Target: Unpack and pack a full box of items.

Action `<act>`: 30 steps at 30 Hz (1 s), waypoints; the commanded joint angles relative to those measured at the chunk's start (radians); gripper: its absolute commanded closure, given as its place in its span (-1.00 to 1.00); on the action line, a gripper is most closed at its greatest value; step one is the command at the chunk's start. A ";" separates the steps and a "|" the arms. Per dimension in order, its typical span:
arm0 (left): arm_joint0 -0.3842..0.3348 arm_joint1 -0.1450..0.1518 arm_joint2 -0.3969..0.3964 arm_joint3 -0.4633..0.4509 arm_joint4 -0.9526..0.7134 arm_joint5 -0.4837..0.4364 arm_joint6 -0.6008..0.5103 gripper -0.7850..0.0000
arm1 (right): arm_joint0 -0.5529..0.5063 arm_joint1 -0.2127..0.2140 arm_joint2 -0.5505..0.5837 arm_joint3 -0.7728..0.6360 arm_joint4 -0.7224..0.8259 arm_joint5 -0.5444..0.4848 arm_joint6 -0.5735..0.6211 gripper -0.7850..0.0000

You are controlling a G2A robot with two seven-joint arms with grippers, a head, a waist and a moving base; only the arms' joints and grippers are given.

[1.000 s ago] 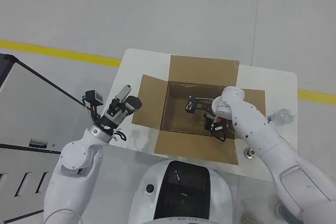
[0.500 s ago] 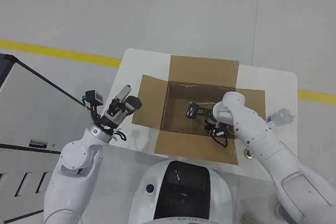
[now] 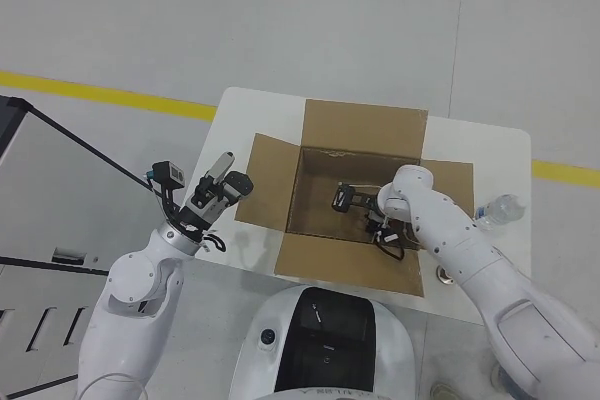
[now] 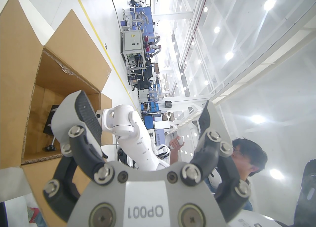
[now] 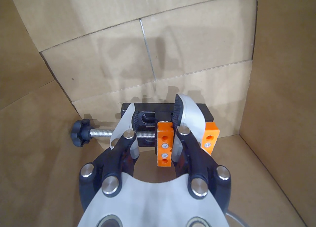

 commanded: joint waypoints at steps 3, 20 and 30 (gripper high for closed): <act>0.000 0.000 0.000 0.000 0.000 0.000 0.000 -1.00 | 0.009 -0.006 -0.008 0.001 -0.005 0.004 -0.009 1.00; 0.000 0.000 0.000 0.000 0.000 0.000 0.000 -1.00 | -0.024 0.031 0.075 -0.234 0.003 -0.022 0.068 1.00; 0.000 0.000 0.000 0.000 0.000 0.000 0.000 -1.00 | -0.078 0.065 0.140 -0.361 -0.027 -0.021 0.148 1.00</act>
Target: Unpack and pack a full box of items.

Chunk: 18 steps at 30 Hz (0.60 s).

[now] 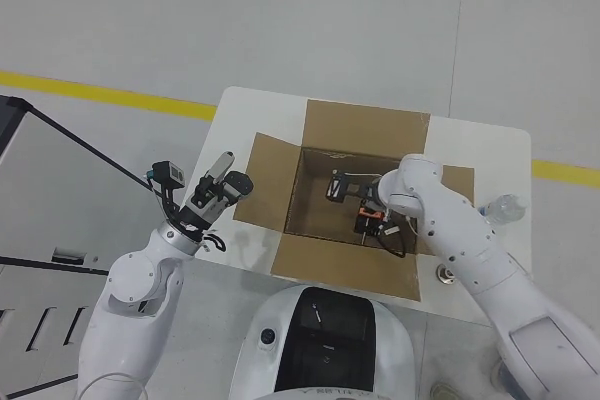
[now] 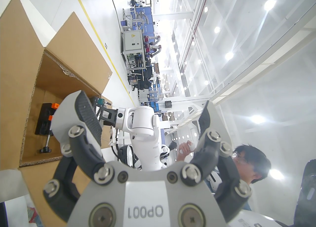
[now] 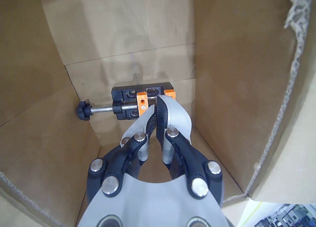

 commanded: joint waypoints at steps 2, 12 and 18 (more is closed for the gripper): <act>0.000 0.000 0.000 0.000 0.000 0.000 0.000 -1.00 | -0.006 0.009 0.018 -0.005 -0.024 -0.003 0.014 1.00; 0.000 0.000 0.000 0.000 0.000 0.000 0.000 -1.00 | 0.031 -0.005 -0.032 0.122 -0.110 0.016 -0.063 0.11; 0.000 0.000 0.000 0.000 0.000 0.000 0.000 -1.00 | 0.061 -0.026 -0.072 0.182 -0.115 0.027 -0.112 0.13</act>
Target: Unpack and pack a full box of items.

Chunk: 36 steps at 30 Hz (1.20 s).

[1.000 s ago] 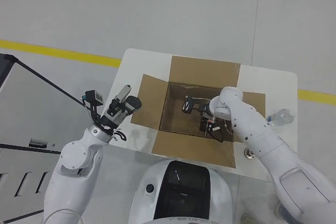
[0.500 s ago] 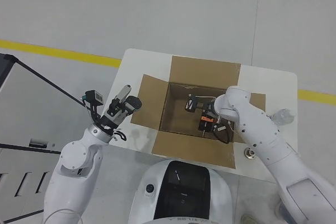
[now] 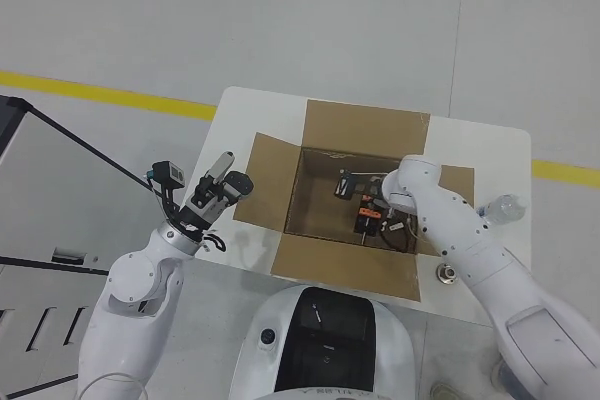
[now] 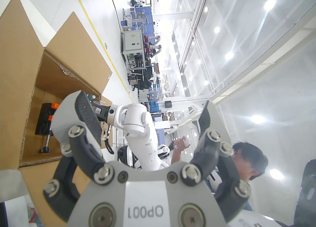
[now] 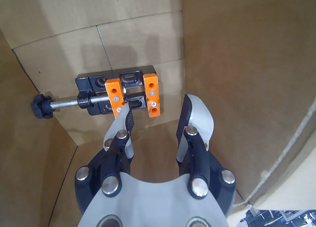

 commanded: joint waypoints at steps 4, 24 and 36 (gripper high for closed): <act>0.000 0.000 0.000 0.000 0.000 0.000 0.000 -1.00 | 0.019 -0.016 -0.026 0.052 -0.001 0.011 -0.031 0.17; 0.000 0.000 0.000 0.000 0.000 0.000 0.000 -1.00 | 0.073 -0.081 -0.099 0.263 0.004 0.074 -0.120 0.29; 0.000 0.000 0.000 0.000 0.000 0.000 0.000 -1.00 | 0.112 -0.117 -0.118 0.369 0.035 0.036 -0.208 1.00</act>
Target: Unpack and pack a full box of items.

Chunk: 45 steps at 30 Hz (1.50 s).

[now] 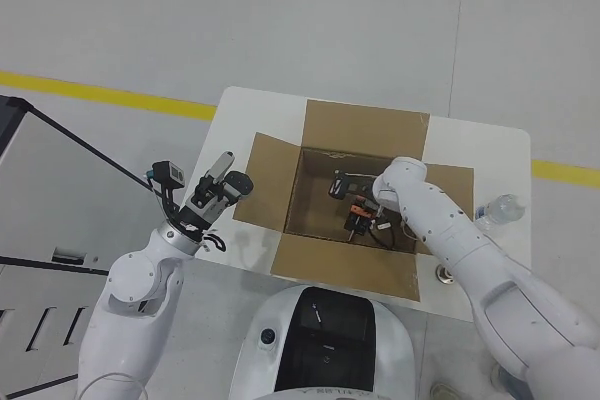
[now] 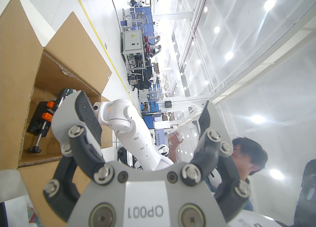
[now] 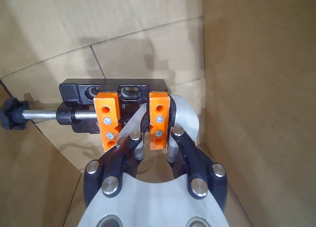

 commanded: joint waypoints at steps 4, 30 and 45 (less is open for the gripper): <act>0.000 0.000 0.000 0.000 0.000 0.000 0.000 -1.00 | 0.013 0.001 0.014 0.000 0.002 -0.022 -0.040 1.00; 0.000 0.000 0.000 0.000 0.000 0.000 0.000 -1.00 | -0.354 0.214 0.548 -0.891 0.079 -0.209 0.170 1.00; 0.000 0.000 0.000 0.000 0.000 0.000 0.000 -1.00 | -0.536 0.268 0.881 -1.134 0.238 -0.227 0.125 1.00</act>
